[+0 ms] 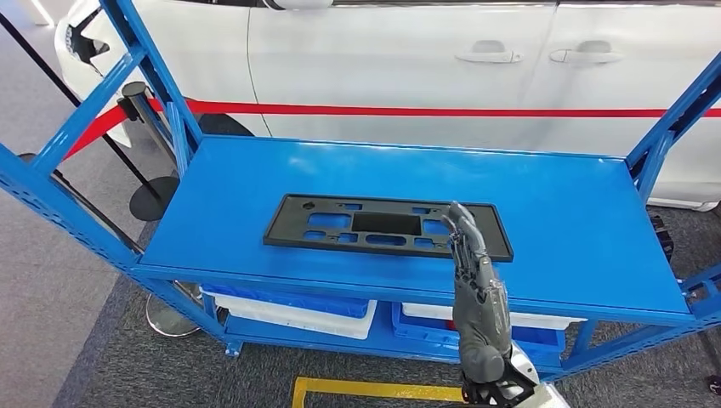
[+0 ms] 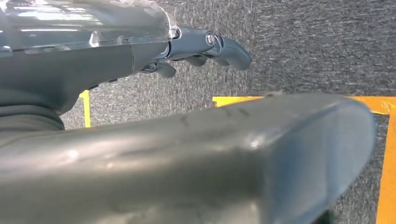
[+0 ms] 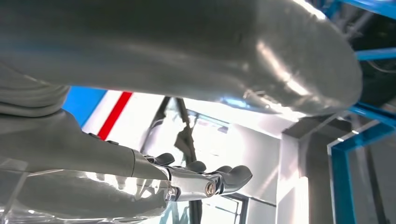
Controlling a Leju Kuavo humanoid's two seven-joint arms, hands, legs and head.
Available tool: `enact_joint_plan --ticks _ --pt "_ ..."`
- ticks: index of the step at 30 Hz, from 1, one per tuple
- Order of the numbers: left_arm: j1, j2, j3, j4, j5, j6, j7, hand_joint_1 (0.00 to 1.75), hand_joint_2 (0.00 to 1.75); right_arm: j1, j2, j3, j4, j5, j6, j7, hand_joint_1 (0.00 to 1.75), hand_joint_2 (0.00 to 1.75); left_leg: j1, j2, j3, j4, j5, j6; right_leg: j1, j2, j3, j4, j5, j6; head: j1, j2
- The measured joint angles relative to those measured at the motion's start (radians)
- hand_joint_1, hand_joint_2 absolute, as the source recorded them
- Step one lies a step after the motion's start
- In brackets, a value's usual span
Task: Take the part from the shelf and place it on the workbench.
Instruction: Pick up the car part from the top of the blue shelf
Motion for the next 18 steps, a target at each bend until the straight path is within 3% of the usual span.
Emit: enact_joint_plan --ticks 1,2,3,6,7,10,11,13,15,16,17,18 --pt "0.001 0.0 -0.001 0.0 -0.001 0.0 0.0 0.0 0.0 -0.006 -0.004 0.008 0.01 0.025 -0.021 0.009 0.0 0.0 0.0 0.0 -0.026 0.051 -0.013 -0.001 0.002 0.0 0.0 0.001 -0.001 -0.001 0.0 0.0" --pt "0.002 0.0 -0.002 0.0 -0.002 -0.001 0.0 0.0 0.0 -0.013 -0.008 0.017 0.02 0.053 -0.043 0.018 0.0 0.0 0.0 0.0 -0.036 0.067 -0.007 0.0 0.004 0.001 0.001 0.001 -0.001 -0.002 0.0 0.0" --pt "0.002 0.0 -0.004 0.0 -0.003 -0.001 0.0 0.0 0.0 -0.023 -0.01 0.027 0.033 0.085 -0.068 0.028 0.0 0.0 0.0 0.0 -0.027 0.042 0.019 0.003 0.006 0.002 0.002 0.002 -0.002 -0.003 0.0 0.0" --pt "-0.001 0.0 -0.005 0.0 0.001 -0.002 0.0 0.0 0.0 -0.064 -0.016 0.067 0.083 0.194 -0.146 0.055 0.0 0.0 -0.007 0.0 0.066 -0.162 0.117 0.024 0.012 0.005 0.007 0.004 -0.005 -0.003 0.0 0.0" --pt "-0.002 0.0 -0.005 0.0 0.003 -0.002 0.0 0.0 0.0 -0.078 -0.017 0.081 0.1 0.225 -0.166 0.062 0.0 0.44 -0.01 0.0 0.085 -0.204 0.13 0.03 0.012 0.005 0.006 0.005 -0.005 0.0 0.001 0.0" --pt "-0.003 -0.001 -0.005 0.0 0.009 -0.001 -0.002 0.0 0.0 -0.113 -0.021 0.113 0.145 0.26 -0.192 0.073 0.0 1.75 -0.013 -0.001 0.092 -0.227 0.135 0.041 0.012 0.003 0.003 0.004 -0.004 0.015 0.001 0.0" --pt "-0.002 -0.002 -0.005 0.0 0.012 0.0 -0.003 0.0 0.0 -0.125 -0.023 0.12 0.157 0.259 -0.196 0.074 0.0 1.75 -0.01 0.0 0.094 -0.234 0.139 0.046 0.012 0.003 0.001 0.012 -0.011 0.02 0.002 0.0" --pt "-0.001 -0.004 -0.004 0.0 0.017 0.002 -0.003 0.0 0.0 -0.145 -0.028 0.129 0.177 0.252 -0.207 0.074 0.0 1.75 -0.003 0.003 0.098 -0.245 0.147 0.056 0.011 0.004 -0.028 0.079 -0.054 0.03 0.004 0.0" --pt "-0.001 -0.005 -0.004 0.0 0.019 0.004 -0.003 0.0 0.0 -0.156 -0.035 0.135 0.196 0.246 -0.216 0.073 0.0 1.75 -0.003 0.003 0.095 -0.246 0.148 0.059 0.004 0.003 -0.091 0.209 -0.117 0.038 0.007 0.0" --pt "0.0 -0.006 -0.004 0.0 0.02 0.004 -0.003 0.0 0.0 -0.158 -0.038 0.137 0.204 0.244 -0.218 0.074 0.0 1.75 -0.003 0.003 0.093 -0.245 0.148 0.059 0.001 0.003 -0.118 0.262 -0.134 0.042 0.007 0.0" --pt "0.001 -0.006 -0.004 0.0 0.02 0.004 -0.003 0.0 0.0 -0.16 -0.041 0.138 0.211 0.243 -0.22 0.074 0.0 1.75 -0.003 0.003 0.092 -0.243 0.148 0.058 -0.002 0.003 -0.131 0.284 -0.132 0.045 0.007 0.0" --pt "0.002 -0.007 -0.004 0.0 0.021 0.004 -0.003 0.0 0.0 -0.163 -0.043 0.14 0.217 0.243 -0.224 0.074 0.0 1.75 -0.002 0.002 0.093 -0.242 0.147 0.057 -0.006 0.002 -0.122 0.265 -0.109 0.048 0.007 0.0"
